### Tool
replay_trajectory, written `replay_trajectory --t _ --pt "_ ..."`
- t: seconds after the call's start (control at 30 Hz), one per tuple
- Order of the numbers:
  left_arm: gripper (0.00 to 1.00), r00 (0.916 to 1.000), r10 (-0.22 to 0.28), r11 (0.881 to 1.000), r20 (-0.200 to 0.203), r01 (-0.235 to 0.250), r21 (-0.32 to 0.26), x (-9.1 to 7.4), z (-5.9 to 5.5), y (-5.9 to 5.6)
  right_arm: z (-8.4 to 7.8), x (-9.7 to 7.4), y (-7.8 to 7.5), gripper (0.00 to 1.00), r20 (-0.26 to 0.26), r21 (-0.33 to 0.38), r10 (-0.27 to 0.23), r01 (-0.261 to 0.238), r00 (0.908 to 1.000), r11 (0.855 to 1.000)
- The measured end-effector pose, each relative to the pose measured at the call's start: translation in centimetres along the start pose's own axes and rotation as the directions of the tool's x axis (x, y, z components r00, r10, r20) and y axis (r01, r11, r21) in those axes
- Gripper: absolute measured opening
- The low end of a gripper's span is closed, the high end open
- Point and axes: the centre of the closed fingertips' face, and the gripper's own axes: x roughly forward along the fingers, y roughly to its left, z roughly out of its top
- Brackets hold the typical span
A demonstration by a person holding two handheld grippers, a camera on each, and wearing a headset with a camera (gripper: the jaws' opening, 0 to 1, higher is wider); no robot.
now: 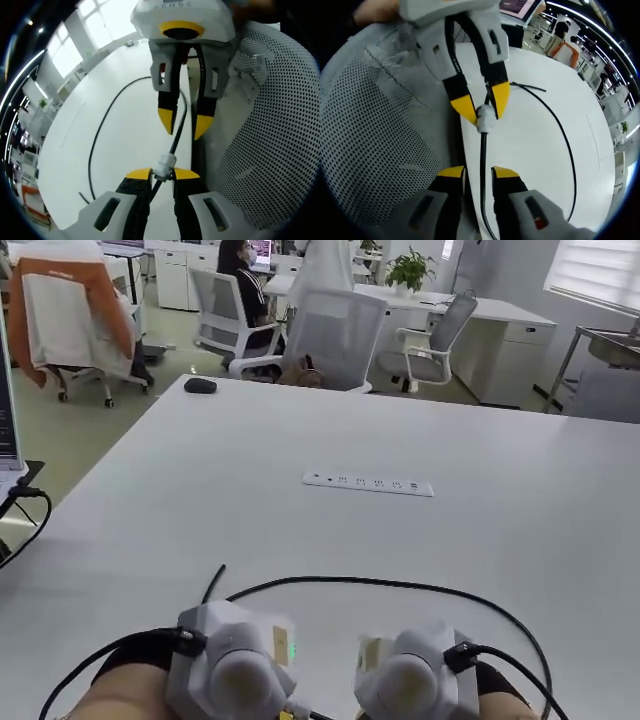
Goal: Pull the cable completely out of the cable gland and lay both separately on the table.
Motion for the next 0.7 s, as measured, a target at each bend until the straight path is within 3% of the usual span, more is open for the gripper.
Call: replay_trajectory --t 0.1,0.17,0.27,0.37,0.57,0.7 --pt "0.17 1.0 -0.002 1.0 0.0 0.002 0.005 0.1 0.0 0.0 0.6 -0.4 -0.4 0.16 0.04 0.006 -0.011 0.01 0.9991 1.0" --pt "0.17 1.0 -0.003 1.0 0.002 0.003 0.006 0.1 0.1 -0.1 0.4 -0.6 -0.7 0.05 0.043 0.009 -0.023 0.022 0.9988 1.0" --pt "0.17 1.0 -0.002 1.0 0.006 0.002 0.002 0.1 0.3 0.0 0.2 -0.4 -0.9 0.04 0.051 0.03 -0.015 0.014 0.9986 0.999" --pt "0.17 1.0 0.001 1.0 0.003 -0.001 0.003 0.1 0.2 0.1 -0.1 -0.2 -1.0 0.04 0.028 0.014 -0.028 0.028 0.9992 1.0" --pt "0.17 1.0 0.009 1.0 0.003 -0.009 -0.001 0.1 0.1 0.3 -2.4 0.0 -1.4 0.04 -0.095 -0.02 -0.06 0.058 0.9937 0.998" --pt "0.17 0.9999 0.013 1.0 0.006 -0.013 -0.003 0.0 0.2 0.3 -2.8 -0.2 -1.6 0.03 -0.109 0.004 -0.062 0.063 0.9921 0.998"
